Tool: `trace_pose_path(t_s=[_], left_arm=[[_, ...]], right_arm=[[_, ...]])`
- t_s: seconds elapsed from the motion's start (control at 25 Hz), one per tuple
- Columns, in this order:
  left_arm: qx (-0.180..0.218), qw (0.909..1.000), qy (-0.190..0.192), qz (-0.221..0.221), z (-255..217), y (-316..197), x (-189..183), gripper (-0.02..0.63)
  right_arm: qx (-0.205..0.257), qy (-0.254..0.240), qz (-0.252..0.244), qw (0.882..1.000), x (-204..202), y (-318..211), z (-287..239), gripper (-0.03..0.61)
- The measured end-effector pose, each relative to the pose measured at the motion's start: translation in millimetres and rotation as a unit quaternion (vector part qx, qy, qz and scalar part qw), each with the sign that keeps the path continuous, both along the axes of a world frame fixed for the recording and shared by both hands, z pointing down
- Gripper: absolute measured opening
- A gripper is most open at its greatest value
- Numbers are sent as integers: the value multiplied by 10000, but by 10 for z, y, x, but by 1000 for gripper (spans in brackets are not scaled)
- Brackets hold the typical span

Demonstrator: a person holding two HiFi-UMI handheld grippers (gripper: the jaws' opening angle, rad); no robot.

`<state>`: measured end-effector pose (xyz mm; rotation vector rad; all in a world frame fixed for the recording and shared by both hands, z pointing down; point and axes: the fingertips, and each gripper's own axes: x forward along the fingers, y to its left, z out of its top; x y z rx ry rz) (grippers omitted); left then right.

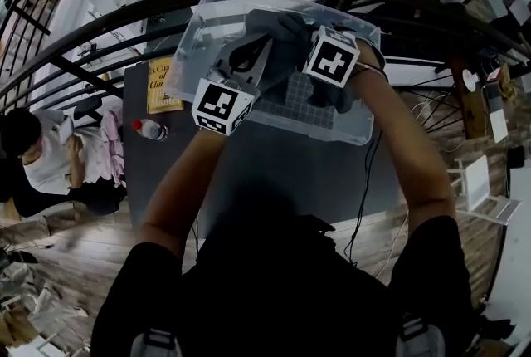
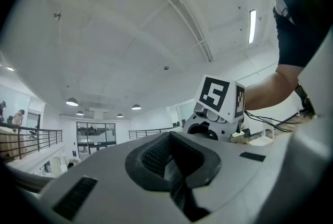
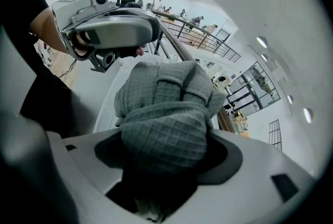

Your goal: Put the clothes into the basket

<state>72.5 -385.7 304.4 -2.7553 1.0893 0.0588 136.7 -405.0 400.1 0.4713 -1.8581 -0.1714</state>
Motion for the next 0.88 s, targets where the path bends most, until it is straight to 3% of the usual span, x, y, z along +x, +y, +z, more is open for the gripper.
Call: trace_pose_path(t_s=[0.44,0.88], left_arm=[[98,9998,-77,152,336,-420,271,3],[62,9975,-225,670,764,-782,587,3]], right_arm=[[-275,-193,107,9994,155,-346,653,354],[-581,-318,295,9974,305,-557,1459,356]])
